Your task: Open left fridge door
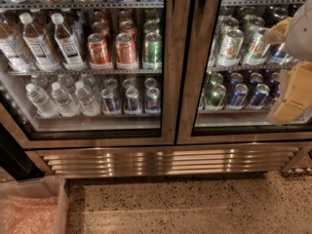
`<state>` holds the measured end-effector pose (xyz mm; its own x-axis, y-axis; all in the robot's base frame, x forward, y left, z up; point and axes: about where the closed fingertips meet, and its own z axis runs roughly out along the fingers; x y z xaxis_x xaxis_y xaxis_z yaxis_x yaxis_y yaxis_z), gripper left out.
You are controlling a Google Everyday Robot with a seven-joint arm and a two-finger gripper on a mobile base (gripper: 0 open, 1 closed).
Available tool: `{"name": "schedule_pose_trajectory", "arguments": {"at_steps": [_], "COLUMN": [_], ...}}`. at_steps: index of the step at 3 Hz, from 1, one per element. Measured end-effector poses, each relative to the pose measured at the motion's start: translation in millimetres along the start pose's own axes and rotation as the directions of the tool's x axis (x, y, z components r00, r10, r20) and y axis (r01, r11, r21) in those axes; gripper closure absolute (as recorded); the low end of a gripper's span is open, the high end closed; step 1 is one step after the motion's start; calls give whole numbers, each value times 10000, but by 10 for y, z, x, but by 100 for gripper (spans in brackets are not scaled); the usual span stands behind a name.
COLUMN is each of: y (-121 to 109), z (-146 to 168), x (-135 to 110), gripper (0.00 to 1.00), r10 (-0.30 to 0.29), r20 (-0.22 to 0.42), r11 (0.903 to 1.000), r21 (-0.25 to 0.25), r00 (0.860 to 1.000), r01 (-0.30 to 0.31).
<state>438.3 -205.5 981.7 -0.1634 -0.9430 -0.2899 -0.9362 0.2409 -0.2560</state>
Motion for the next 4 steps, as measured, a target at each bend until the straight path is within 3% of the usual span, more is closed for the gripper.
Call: {"name": "schedule_pose_trajectory", "arguments": {"at_steps": [1, 2, 3, 4], "y": [5, -127, -331, -333], "z": [-6, -59, -182, -183], "x": [-10, -173, -458, -460], "gripper": [0, 0, 0, 0], "r10": [-7, 85, -112, -114], "r20": [10, 595, 1588, 1593], "r11": [10000, 9991, 9971, 9970], "r21": [44, 409, 766, 770], "r00": [10000, 9982, 9872, 9872], "r01": [7, -110, -11, -9]}}
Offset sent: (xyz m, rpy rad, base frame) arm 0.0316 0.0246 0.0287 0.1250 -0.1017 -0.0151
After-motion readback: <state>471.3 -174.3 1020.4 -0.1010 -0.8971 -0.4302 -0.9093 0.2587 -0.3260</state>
